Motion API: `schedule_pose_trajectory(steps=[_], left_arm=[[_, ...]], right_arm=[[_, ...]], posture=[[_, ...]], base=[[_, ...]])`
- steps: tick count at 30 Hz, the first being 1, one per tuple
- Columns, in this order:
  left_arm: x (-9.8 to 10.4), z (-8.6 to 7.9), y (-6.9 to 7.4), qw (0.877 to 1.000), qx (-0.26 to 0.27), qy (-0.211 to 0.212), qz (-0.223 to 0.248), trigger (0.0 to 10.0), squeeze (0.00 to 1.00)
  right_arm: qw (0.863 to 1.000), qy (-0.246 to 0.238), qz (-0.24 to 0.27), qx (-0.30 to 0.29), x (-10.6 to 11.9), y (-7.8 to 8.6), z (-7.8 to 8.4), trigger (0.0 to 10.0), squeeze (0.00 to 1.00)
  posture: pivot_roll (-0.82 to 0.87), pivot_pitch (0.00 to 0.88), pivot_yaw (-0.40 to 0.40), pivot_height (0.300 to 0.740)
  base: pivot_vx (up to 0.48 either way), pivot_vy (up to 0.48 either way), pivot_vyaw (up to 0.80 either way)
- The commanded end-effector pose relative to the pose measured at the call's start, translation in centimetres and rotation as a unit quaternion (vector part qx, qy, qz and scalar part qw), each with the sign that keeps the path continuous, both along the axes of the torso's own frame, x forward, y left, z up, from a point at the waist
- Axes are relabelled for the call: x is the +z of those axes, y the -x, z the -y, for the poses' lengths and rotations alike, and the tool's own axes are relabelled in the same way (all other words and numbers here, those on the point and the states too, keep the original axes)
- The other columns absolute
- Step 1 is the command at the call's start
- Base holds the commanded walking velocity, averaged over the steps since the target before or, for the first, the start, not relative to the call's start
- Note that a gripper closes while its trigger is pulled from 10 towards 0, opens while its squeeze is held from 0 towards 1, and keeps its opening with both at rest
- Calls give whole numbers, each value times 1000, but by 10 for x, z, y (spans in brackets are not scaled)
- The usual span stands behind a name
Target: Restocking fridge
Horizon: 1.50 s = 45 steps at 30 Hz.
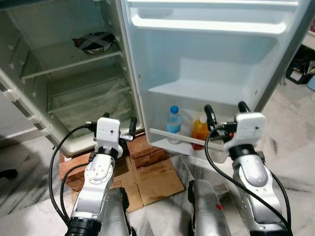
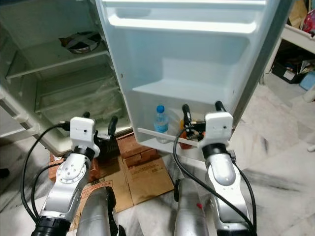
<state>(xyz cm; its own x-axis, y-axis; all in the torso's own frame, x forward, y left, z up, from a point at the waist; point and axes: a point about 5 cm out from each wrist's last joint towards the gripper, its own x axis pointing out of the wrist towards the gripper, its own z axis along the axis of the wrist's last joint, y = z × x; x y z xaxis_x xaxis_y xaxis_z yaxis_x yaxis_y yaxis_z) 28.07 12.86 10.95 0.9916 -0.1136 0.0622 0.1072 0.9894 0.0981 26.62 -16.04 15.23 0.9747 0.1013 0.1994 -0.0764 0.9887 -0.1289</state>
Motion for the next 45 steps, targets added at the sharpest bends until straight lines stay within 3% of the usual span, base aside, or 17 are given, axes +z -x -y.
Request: schedule_pose_trajectory(steps=[1,12,21,32,40,45], left_arm=[[5,-6,0,1000,15,-5,12,10000,0],[7,-11,4,999,42,-3,24,10000,0],[-10,-12,13,1000,19,-12,-14,10000,0],[3,-1,-4,1000,-6,-16,9,10000,0],[-4,1,4,1000,-18,-20,-6,10000,0],[-9,1,7,999,-17,-28,-13,10000,0]], right_arm=[[1000,-1,-5,4,1,-4,1,10000,0],[1000,-4,-1,27,4,-17,-5,10000,0],[999,-19,-24,-9,-14,-5,6,10000,0],[1000,-13,-15,-16,-11,-7,8,10000,0],[998,-2,-46,-32,-24,7,25,10000,0],[995,5,-92,-30,-44,26,31,10000,0]], posture=[[-55,14,9,671],[-36,5,12,726],[-53,0,64,740],[-81,0,79,740],[-93,19,76,740],[-101,44,78,740]], base=[[0,0,0],[0,0,0],[0,0,0],[0,0,0],[0,0,0],[0,-49,0]])
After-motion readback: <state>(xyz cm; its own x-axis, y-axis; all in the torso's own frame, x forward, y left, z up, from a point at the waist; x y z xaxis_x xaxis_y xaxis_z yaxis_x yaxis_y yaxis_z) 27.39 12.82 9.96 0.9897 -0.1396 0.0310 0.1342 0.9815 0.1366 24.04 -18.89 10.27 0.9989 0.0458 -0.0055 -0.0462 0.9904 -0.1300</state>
